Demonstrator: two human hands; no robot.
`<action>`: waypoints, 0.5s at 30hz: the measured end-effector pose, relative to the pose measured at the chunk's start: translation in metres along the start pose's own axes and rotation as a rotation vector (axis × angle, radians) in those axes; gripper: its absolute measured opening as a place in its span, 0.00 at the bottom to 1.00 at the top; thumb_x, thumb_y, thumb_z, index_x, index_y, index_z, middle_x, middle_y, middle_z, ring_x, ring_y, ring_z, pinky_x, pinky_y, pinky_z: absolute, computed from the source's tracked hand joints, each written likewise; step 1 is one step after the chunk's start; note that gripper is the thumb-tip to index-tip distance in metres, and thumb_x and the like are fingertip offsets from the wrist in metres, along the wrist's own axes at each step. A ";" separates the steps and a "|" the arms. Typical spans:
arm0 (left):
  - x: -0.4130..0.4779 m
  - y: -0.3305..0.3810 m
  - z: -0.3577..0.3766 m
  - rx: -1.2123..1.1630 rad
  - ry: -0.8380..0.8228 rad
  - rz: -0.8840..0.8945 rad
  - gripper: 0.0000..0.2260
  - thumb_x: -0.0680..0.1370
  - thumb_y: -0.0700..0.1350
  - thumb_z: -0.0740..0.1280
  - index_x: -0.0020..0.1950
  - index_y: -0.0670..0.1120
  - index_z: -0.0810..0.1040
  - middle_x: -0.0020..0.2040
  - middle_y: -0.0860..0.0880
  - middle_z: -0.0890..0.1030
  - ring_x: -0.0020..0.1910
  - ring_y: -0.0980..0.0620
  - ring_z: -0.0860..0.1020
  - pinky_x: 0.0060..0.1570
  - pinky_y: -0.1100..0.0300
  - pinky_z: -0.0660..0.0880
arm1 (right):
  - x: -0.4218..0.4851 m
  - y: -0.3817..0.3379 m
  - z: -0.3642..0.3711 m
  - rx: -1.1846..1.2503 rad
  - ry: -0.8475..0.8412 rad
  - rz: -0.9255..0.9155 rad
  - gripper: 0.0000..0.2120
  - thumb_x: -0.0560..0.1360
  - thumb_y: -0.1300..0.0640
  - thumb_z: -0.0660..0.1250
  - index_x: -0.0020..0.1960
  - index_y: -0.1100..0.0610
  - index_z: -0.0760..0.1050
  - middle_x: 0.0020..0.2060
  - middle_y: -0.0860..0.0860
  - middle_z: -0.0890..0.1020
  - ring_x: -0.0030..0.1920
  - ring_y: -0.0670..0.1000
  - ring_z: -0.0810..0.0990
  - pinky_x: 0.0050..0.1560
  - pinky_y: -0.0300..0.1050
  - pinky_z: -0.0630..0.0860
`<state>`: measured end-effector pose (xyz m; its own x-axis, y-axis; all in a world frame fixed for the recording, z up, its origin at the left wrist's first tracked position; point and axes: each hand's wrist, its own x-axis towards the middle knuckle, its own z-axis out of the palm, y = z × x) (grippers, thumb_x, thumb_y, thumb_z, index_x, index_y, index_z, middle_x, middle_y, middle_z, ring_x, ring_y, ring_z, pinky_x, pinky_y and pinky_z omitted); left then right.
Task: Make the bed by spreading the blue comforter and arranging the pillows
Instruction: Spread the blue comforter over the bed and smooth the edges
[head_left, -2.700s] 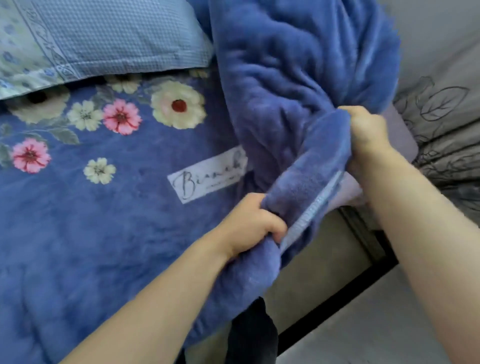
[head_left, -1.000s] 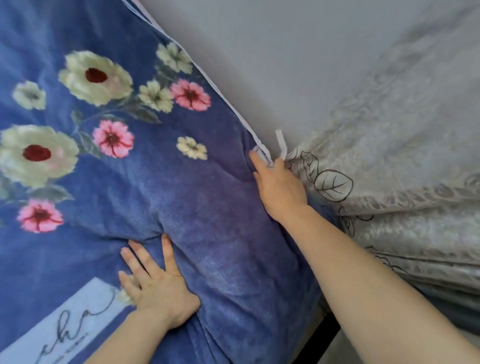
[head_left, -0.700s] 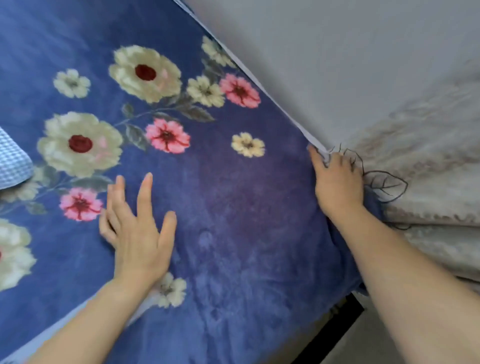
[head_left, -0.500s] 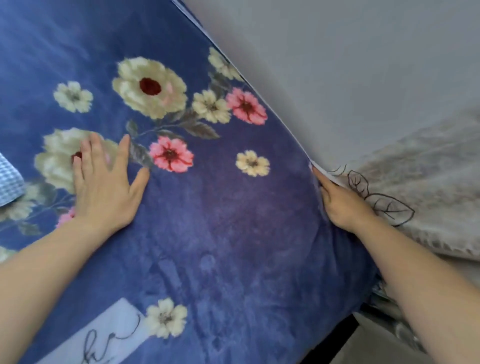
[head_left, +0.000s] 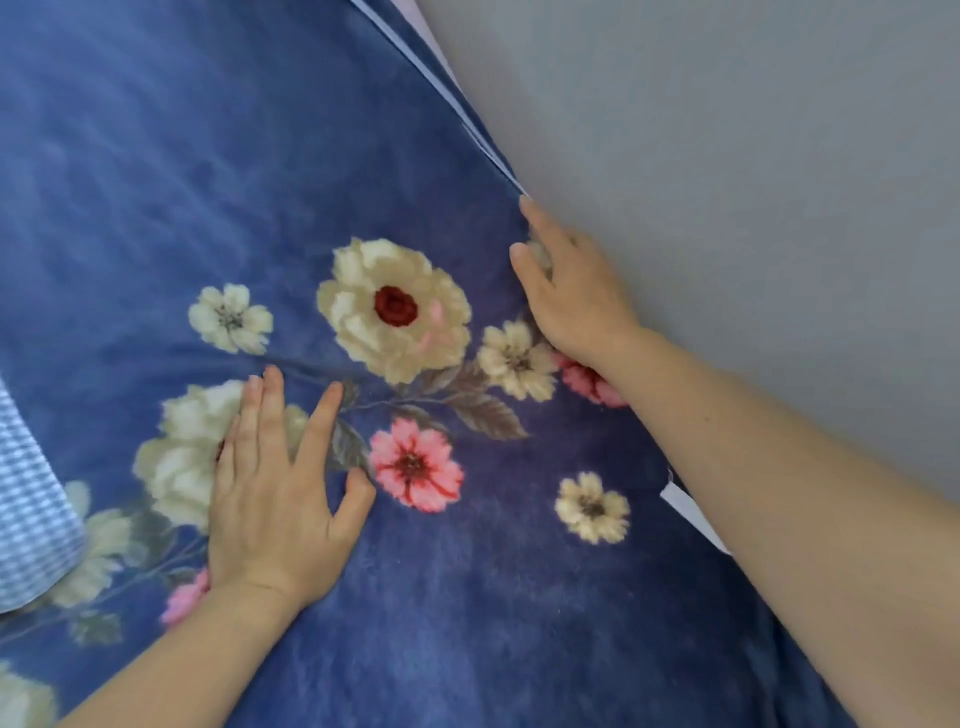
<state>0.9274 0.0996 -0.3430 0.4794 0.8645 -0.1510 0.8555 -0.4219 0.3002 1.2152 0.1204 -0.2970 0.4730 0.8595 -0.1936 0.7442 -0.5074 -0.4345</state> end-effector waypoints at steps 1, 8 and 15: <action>-0.002 0.000 0.001 -0.011 0.005 -0.001 0.32 0.72 0.58 0.53 0.75 0.48 0.64 0.78 0.37 0.55 0.77 0.40 0.53 0.70 0.41 0.58 | 0.010 -0.006 0.004 0.007 -0.008 -0.032 0.25 0.81 0.41 0.51 0.77 0.41 0.53 0.63 0.58 0.74 0.65 0.59 0.71 0.68 0.56 0.67; 0.002 -0.005 0.002 -0.079 0.052 0.004 0.31 0.70 0.56 0.56 0.74 0.50 0.66 0.77 0.40 0.58 0.77 0.42 0.55 0.69 0.46 0.58 | 0.036 -0.037 0.030 -0.341 0.063 -0.200 0.21 0.82 0.48 0.53 0.74 0.44 0.61 0.57 0.61 0.73 0.52 0.63 0.76 0.51 0.53 0.74; 0.015 0.019 -0.027 -0.280 0.255 0.047 0.29 0.77 0.55 0.54 0.77 0.53 0.56 0.79 0.47 0.51 0.78 0.49 0.44 0.75 0.53 0.41 | 0.066 -0.005 -0.081 -0.662 0.293 -0.531 0.19 0.81 0.51 0.54 0.69 0.53 0.70 0.48 0.71 0.78 0.40 0.72 0.78 0.38 0.61 0.73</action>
<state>0.9456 0.1121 -0.3139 0.4222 0.9012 0.0974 0.7302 -0.4019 0.5525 1.2805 0.1747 -0.2359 0.0234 0.9869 0.1596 0.9758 -0.0572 0.2110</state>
